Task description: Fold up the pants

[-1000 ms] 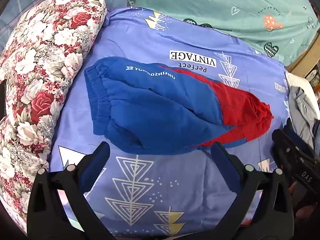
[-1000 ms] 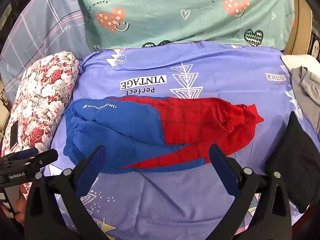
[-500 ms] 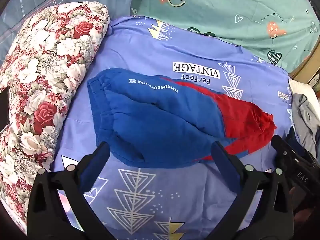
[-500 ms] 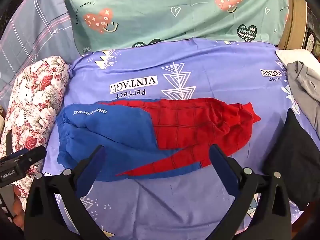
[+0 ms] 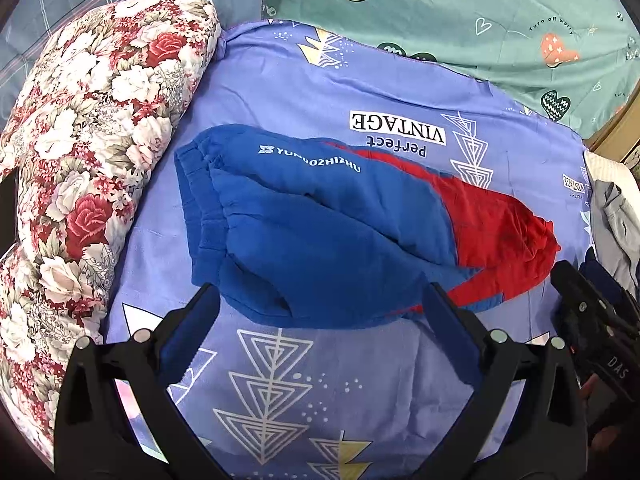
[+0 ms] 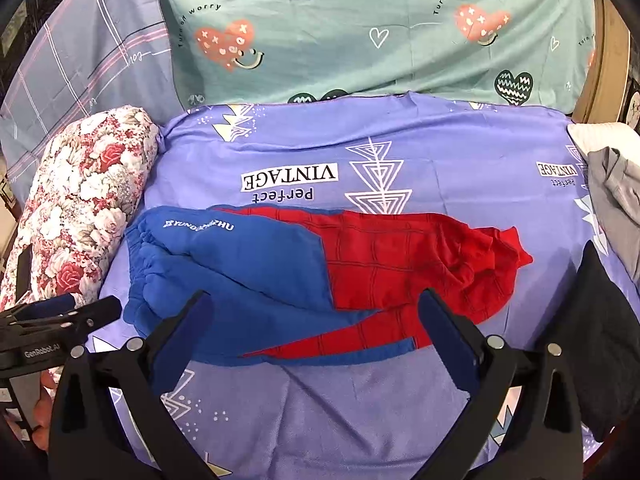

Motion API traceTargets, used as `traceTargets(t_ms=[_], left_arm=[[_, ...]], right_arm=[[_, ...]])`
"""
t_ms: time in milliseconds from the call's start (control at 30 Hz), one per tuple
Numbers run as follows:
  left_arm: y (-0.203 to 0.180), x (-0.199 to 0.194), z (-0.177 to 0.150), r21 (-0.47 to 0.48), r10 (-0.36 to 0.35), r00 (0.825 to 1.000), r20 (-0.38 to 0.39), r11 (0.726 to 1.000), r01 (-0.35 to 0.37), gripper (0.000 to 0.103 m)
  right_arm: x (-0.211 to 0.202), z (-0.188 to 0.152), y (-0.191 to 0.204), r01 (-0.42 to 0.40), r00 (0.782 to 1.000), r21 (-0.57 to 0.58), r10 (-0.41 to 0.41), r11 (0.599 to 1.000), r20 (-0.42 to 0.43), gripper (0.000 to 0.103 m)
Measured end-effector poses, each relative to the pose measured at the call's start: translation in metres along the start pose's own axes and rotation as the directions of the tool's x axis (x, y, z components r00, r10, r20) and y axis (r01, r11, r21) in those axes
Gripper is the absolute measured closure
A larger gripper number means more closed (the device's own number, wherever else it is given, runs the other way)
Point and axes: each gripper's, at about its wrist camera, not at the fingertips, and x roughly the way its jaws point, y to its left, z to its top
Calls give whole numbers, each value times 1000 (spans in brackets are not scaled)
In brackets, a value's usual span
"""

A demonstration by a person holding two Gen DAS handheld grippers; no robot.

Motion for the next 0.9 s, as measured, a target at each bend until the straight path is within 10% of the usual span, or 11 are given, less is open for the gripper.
traceTargets(t_ms=[900], left_arm=[[-2,-4,-6,-11,2,1000,-10,1000,-2,2]], right_arm=[[2,-6,3,-10,999,-5,9,1000,-35,1]])
